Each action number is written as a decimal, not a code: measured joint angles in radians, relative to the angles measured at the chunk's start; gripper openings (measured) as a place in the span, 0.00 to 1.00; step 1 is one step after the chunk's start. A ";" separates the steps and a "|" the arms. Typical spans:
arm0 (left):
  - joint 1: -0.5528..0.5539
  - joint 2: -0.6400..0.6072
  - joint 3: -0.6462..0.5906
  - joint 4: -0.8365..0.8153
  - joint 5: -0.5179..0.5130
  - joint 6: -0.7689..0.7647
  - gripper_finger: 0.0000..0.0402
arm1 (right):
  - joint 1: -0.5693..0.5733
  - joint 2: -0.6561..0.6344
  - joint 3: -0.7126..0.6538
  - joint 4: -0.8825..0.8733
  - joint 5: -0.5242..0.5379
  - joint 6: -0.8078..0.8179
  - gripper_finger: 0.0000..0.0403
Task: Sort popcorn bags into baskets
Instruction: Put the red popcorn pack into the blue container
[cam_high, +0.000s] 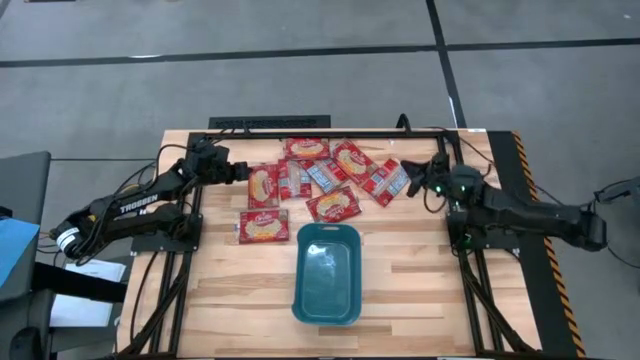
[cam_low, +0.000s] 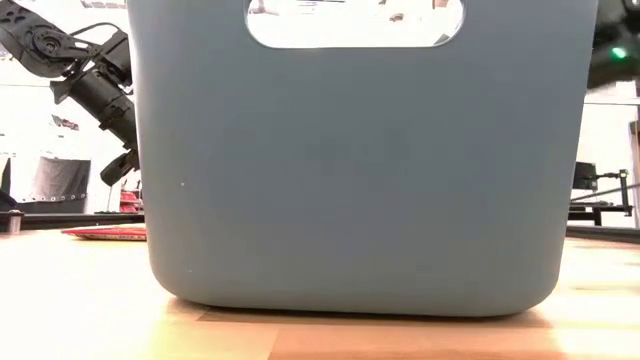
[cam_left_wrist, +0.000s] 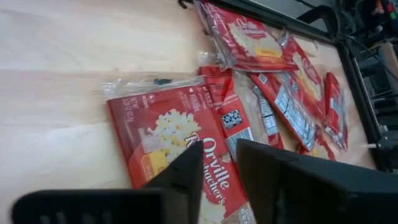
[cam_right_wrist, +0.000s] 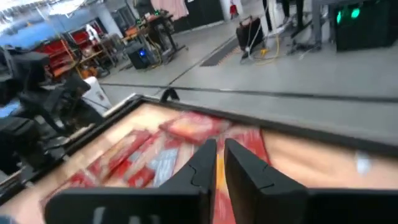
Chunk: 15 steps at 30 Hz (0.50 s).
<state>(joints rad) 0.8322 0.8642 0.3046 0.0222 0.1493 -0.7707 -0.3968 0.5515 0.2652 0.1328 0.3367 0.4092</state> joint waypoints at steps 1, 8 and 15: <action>0.000 0.000 0.000 0.000 0.000 0.004 0.26 | -0.008 0.050 0.046 -0.010 0.002 -0.019 0.13; 0.002 0.001 0.000 -0.015 -0.008 0.018 0.49 | -0.048 0.430 0.330 -0.067 -0.087 -0.044 0.08; 0.026 0.042 0.001 -0.077 0.060 0.016 0.57 | -0.027 0.873 0.558 -0.071 -0.258 -0.057 0.03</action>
<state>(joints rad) 0.8584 0.9064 0.3054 -0.0544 0.2097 -0.7544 -0.4237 1.4243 0.8237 0.0617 0.0783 0.3520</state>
